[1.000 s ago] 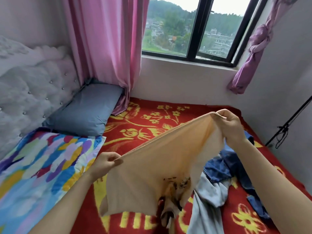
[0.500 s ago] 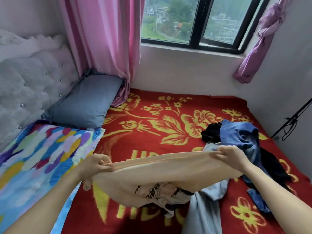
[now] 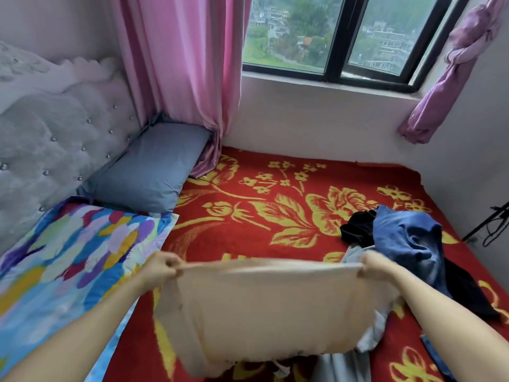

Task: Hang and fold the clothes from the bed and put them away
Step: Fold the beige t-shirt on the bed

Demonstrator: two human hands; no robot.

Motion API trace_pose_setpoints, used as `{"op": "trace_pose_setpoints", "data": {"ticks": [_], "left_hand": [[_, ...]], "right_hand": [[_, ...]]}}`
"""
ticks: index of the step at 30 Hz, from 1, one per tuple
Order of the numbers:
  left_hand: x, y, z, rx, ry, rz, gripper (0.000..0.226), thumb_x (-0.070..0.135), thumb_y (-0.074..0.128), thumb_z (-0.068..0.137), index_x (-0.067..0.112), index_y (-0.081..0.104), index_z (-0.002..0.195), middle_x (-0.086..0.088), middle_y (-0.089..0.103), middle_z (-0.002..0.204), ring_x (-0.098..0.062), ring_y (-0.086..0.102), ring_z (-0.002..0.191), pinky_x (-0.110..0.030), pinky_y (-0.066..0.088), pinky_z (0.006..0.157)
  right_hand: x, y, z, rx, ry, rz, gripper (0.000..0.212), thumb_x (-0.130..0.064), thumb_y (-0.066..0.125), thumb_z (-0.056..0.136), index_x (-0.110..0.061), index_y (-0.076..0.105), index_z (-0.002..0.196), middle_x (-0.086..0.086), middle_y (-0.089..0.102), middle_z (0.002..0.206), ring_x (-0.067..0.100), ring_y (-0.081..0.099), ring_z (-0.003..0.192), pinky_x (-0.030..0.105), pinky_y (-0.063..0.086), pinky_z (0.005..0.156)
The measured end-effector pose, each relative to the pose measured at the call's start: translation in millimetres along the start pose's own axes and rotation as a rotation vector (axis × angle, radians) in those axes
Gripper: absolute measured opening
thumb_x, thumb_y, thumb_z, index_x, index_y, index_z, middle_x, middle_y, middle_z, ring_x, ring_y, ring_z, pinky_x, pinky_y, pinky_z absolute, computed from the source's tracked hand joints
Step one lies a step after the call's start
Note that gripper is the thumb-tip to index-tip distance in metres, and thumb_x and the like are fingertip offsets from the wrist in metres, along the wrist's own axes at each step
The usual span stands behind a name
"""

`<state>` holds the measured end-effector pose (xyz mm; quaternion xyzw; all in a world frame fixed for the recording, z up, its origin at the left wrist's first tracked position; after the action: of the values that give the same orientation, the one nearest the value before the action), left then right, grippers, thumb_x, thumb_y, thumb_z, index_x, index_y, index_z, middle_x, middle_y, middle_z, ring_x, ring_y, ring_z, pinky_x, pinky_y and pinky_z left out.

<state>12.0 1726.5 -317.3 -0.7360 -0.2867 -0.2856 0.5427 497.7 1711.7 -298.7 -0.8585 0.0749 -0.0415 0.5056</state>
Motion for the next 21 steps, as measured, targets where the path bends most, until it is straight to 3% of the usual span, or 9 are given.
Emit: {"op": "trace_pose_setpoints", "data": {"ticks": [2, 5, 7, 9, 12, 15, 18, 21], "left_hand": [[38, -47, 31, 0.242, 0.035, -0.081, 0.023, -0.02, 0.055, 0.076, -0.005, 0.07, 0.082, -0.009, 0.061, 0.073, -0.008, 0.054, 0.065, -0.006, 0.037, 0.054], [112, -134, 54, 0.549, 0.185, -0.142, 0.027, -0.02, 0.05, 0.076, -0.009, 0.069, 0.092, -0.012, 0.062, 0.069, 0.002, 0.054, 0.06, -0.015, 0.04, 0.061], [163, -182, 44, 0.709, 0.315, -0.156, 0.026, -0.018, 0.05, 0.078, -0.009, 0.068, 0.094, 0.006, 0.056, 0.065, 0.017, 0.053, 0.056, -0.005, 0.037, 0.06], [201, -215, 29, 0.837, 0.42, -0.176, 0.023, -0.013, 0.051, 0.081, -0.008, 0.068, 0.096, 0.012, 0.055, 0.067, 0.028, 0.047, 0.056, 0.003, 0.034, 0.058], [229, -243, 7, 0.937, 0.517, -0.256, 0.02, -0.005, 0.054, 0.084, -0.004, 0.068, 0.098, 0.025, 0.058, 0.058, 0.023, 0.05, 0.059, 0.0, 0.036, 0.062], [230, -241, -6, 0.909, 0.551, -0.328, 0.019, 0.005, 0.058, 0.088, -0.002, 0.067, 0.103, 0.022, 0.058, 0.066, 0.019, 0.051, 0.056, -0.002, 0.037, 0.058], [212, -228, -10, 0.818, 0.517, -0.361, 0.016, 0.008, 0.062, 0.088, 0.006, 0.066, 0.104, 0.024, 0.057, 0.047, 0.009, 0.05, 0.042, -0.007, 0.037, 0.044], [176, -196, -7, 0.623, 0.433, -0.355, 0.008, 0.005, 0.063, 0.087, 0.005, 0.067, 0.094, 0.016, 0.054, 0.04, 0.0, 0.04, 0.027, -0.01, 0.028, 0.03]], "right_hand": [[1, -75, 5, 0.371, 0.11, 0.284, 0.018, -0.008, 0.049, 0.085, -0.015, 0.066, 0.084, 0.009, 0.065, 0.092, 0.026, 0.06, 0.089, 0.028, 0.04, 0.065], [7, -176, -13, 0.797, 0.184, 0.575, 0.027, -0.005, 0.047, 0.083, -0.018, 0.066, 0.098, 0.016, 0.065, 0.107, 0.036, 0.058, 0.1, 0.033, 0.04, 0.072], [10, -224, -34, 0.967, 0.189, 0.679, 0.03, -0.006, 0.047, 0.085, -0.016, 0.063, 0.108, 0.021, 0.063, 0.113, 0.039, 0.056, 0.105, 0.037, 0.042, 0.079], [12, -255, -50, 1.084, 0.177, 0.724, 0.028, -0.009, 0.046, 0.088, -0.015, 0.061, 0.111, 0.023, 0.062, 0.112, 0.04, 0.056, 0.105, 0.038, 0.043, 0.082], [11, -278, -67, 1.169, 0.141, 0.739, 0.027, -0.012, 0.047, 0.088, -0.016, 0.059, 0.112, 0.02, 0.062, 0.112, 0.039, 0.055, 0.106, 0.039, 0.043, 0.085], [21, -269, -68, 1.153, 0.14, 0.723, 0.029, -0.012, 0.048, 0.089, -0.017, 0.061, 0.114, 0.018, 0.062, 0.116, 0.037, 0.054, 0.109, 0.038, 0.042, 0.088], [29, -245, -62, 1.116, 0.072, 0.694, 0.025, -0.011, 0.054, 0.088, -0.012, 0.067, 0.109, 0.02, 0.066, 0.109, 0.038, 0.058, 0.105, 0.038, 0.043, 0.088], [33, -197, -49, 0.975, -0.015, 0.676, 0.016, -0.01, 0.063, 0.084, -0.006, 0.072, 0.096, 0.02, 0.07, 0.097, 0.036, 0.062, 0.096, 0.035, 0.043, 0.077]]}}
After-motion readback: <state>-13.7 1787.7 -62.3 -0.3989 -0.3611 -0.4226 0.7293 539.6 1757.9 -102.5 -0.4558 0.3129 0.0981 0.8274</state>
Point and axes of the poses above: each hand's wrist, its own z-axis towards the middle knuckle, its own y-axis out of the palm, x = y × z, the point moved 10 cm from there along z, towards the middle knuckle
